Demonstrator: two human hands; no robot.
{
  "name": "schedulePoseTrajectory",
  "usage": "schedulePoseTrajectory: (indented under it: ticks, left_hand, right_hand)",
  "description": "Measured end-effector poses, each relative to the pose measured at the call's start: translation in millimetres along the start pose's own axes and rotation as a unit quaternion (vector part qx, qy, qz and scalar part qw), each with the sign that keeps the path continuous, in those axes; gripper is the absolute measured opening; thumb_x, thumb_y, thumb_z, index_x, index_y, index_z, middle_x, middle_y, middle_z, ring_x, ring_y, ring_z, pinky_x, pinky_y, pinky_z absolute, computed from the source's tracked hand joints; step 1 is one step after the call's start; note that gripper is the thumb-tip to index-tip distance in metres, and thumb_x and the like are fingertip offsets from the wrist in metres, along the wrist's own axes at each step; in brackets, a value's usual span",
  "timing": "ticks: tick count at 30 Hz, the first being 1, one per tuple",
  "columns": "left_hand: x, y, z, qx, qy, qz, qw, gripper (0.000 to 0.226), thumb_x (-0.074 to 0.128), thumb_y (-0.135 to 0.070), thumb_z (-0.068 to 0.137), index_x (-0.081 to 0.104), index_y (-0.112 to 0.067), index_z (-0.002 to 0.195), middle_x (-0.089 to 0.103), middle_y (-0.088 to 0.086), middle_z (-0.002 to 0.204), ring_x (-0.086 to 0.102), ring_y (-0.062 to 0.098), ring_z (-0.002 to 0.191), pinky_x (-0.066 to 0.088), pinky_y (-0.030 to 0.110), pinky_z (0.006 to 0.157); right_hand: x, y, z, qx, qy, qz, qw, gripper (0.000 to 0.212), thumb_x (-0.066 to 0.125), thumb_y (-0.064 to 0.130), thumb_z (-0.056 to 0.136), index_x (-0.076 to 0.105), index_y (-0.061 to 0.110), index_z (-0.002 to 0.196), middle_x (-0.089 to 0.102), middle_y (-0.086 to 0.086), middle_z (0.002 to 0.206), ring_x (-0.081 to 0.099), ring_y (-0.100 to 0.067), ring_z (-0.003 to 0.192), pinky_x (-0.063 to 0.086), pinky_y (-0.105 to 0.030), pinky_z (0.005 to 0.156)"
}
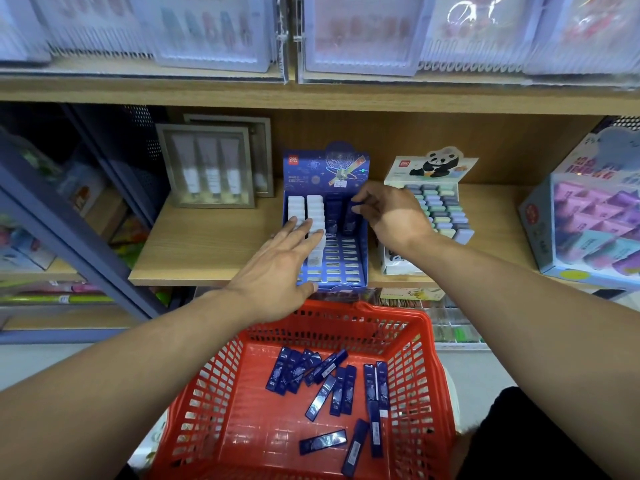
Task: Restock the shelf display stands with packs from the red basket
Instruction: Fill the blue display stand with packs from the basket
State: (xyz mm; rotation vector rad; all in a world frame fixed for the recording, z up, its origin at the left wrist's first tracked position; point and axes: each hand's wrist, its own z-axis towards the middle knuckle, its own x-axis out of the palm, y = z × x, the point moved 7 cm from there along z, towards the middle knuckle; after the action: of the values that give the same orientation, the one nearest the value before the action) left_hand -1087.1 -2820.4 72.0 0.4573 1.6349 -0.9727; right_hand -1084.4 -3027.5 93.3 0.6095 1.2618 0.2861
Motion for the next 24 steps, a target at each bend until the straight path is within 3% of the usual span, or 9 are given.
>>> schedulePoseTrajectory:
  ticks: [3,7,13,17,20,22,24]
  left_hand:
    - [0,-1,1,0.002,-0.003,0.001,1.0,0.09,0.064,-0.036,0.094,0.006,-0.023,0.161,-0.004,-0.003,0.169,-0.012,0.011,0.154,0.001,0.028,0.125]
    - [2,-1,1,0.001,-0.003,-0.001,1.0,0.09,0.065,-0.035,0.094,0.006,-0.023,0.161,-0.004,-0.003,0.169,-0.013,0.011,0.154,0.002,0.029,0.125]
    - [2,-1,0,0.0,0.0,-0.005,1.0,0.09,0.065,-0.035,0.094,0.005,-0.023,0.161,-0.005,-0.004,0.168,-0.014,0.009,0.153,-0.001,0.023,0.121]
    - [3,1,1,0.009,-0.002,-0.007,1.0,0.091,0.065,-0.035,0.094,0.004,-0.024,0.161,-0.006,-0.006,0.168,-0.015,0.008,0.153,-0.003,0.021,0.119]
    - [4,2,-1,0.003,-0.004,-0.01,1.0,0.09,0.065,-0.036,0.094,0.007,-0.024,0.161,-0.003,-0.004,0.169,-0.012,0.009,0.154,0.0,0.026,0.123]
    - [-2,1,-1,0.01,-0.036,-0.003,0.999,0.083,0.066,-0.035,0.092,0.02,-0.023,0.16,0.015,-0.001,0.167,0.003,0.014,0.155,0.011,0.035,0.126]
    - [-19,-14,-7,0.075,-0.114,0.004,0.991,0.054,0.068,-0.033,0.089,0.055,-0.021,0.139,0.054,0.0,0.144,0.041,0.02,0.138,0.034,0.04,0.115]
  right_hand:
    - [-5,-3,3,0.012,-0.024,-0.027,0.999,0.014,0.063,0.013,0.094,0.072,0.023,0.098,0.073,0.003,0.095,0.067,-0.019,0.089,0.055,-0.038,0.081]
    - [-7,3,9,0.005,-0.024,-0.095,0.995,0.019,0.062,0.019,0.097,0.076,0.016,0.108,0.065,-0.001,0.115,0.062,-0.022,0.101,0.048,-0.03,0.089]
    - [11,-10,17,0.064,0.009,-0.154,0.986,0.027,0.049,0.039,0.1,0.069,0.025,0.113,0.068,0.0,0.112,0.064,-0.027,0.101,0.038,-0.03,0.071]
    - [10,-9,16,0.081,0.007,-0.169,0.982,0.031,0.047,0.045,0.101,0.064,0.02,0.108,0.065,0.001,0.103,0.062,-0.027,0.092,0.035,-0.031,0.069]
    - [7,-1,9,0.043,0.015,-0.204,0.978,0.029,0.052,0.039,0.101,0.064,0.023,0.12,0.066,-0.001,0.117,0.064,-0.028,0.106,0.041,-0.032,0.074]
    - [-2,11,-1,0.015,0.02,-0.2,0.979,0.033,0.052,0.037,0.101,0.061,0.029,0.132,0.061,-0.003,0.128,0.061,-0.029,0.113,0.047,-0.034,0.083]
    - [-17,26,-12,0.004,-0.007,-0.181,0.983,0.031,0.052,0.039,0.101,0.063,0.034,0.129,0.062,-0.002,0.125,0.061,-0.028,0.111,0.05,-0.037,0.087]
